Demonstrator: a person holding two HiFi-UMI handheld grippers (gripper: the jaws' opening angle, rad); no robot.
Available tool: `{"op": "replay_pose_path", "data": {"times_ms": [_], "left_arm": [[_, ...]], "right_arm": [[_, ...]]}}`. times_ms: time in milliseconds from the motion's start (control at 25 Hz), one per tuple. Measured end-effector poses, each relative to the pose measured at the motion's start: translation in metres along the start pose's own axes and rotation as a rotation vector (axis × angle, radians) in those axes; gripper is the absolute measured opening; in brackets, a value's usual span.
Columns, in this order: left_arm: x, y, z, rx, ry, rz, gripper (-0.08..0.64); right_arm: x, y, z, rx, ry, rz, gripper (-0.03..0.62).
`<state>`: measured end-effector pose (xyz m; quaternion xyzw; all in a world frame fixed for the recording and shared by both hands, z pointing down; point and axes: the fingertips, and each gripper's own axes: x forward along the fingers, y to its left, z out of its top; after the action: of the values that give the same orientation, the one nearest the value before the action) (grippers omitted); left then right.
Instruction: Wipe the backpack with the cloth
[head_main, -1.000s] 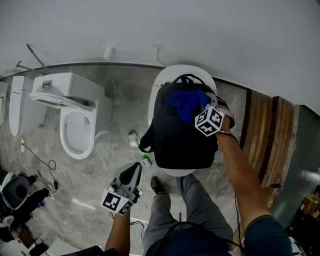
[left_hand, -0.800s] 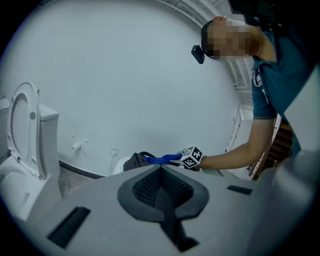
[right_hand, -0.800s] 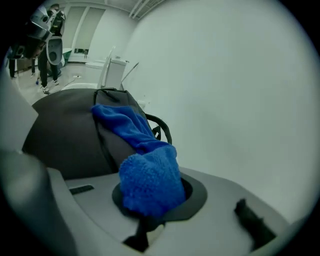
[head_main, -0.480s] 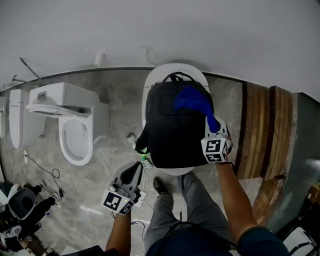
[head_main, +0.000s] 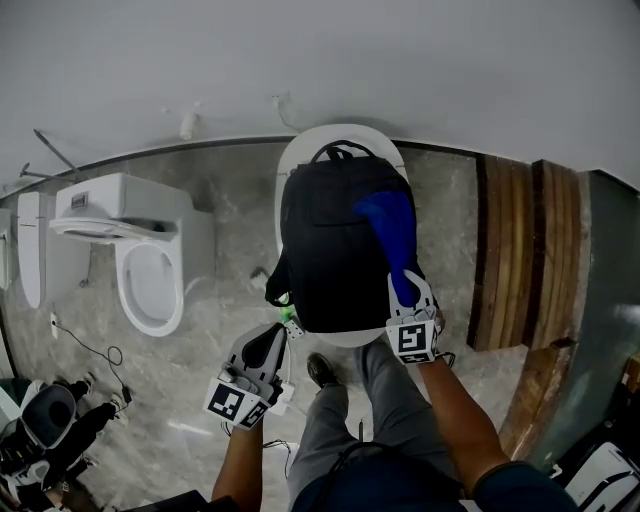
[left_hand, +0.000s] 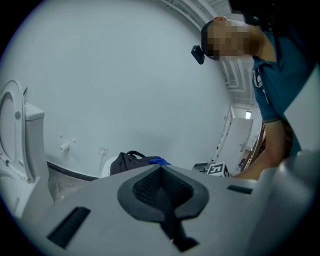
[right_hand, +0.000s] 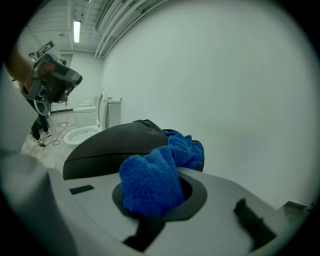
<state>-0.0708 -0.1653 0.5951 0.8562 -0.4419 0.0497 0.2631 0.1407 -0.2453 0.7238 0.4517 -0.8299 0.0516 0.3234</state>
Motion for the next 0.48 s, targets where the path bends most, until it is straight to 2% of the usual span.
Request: {"op": "replay_pose_path", "data": {"times_ms": [280, 480], "left_arm": [[-0.01, -0.01, 0.002, 0.009, -0.004, -0.006, 0.003], [-0.021, -0.02, 0.005, 0.019, -0.017, -0.008, 0.003]], "right_arm": [[-0.022, 0.048, -0.024, 0.019, 0.048, 0.091, 0.023], [-0.026, 0.112, -0.025, -0.017, 0.063, 0.228, 0.023]]}}
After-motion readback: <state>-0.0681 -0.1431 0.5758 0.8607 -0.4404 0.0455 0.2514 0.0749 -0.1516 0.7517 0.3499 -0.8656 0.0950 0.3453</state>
